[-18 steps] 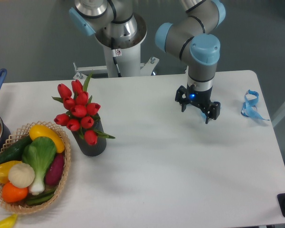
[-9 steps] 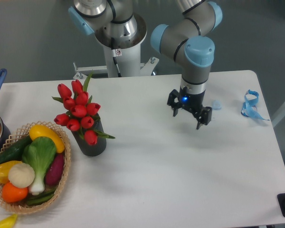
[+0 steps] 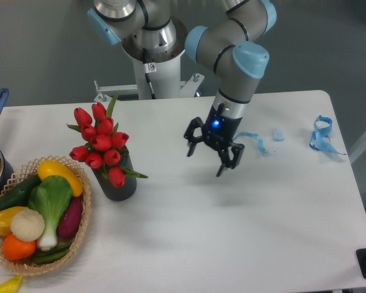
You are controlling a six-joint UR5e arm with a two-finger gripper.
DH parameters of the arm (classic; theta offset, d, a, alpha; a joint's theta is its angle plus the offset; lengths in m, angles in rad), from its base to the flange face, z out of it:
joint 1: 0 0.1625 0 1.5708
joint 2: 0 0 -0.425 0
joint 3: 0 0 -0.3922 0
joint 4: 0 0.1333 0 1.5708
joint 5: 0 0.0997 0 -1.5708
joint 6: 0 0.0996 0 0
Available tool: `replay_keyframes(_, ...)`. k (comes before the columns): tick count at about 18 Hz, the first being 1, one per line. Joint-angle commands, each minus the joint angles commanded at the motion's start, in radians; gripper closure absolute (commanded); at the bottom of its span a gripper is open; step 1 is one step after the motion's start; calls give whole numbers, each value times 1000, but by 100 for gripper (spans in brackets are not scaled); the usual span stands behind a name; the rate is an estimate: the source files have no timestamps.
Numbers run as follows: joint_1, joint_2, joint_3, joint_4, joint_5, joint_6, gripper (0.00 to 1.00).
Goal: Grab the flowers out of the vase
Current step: 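Move the open gripper toward the red tulip bouquet in the vase, then lower the open gripper around the tulip stems above the vase rim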
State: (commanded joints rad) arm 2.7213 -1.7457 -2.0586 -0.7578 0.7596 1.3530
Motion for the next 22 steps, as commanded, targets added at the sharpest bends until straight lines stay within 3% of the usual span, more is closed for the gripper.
replay_keyframes(9,-43,-3,-25,0,-276,5,0)
replay_keyframes(13,-34,11,-40,2,-283,5,0)
replay_keyframes(22,-29,169,-172,0,-315,6,0)
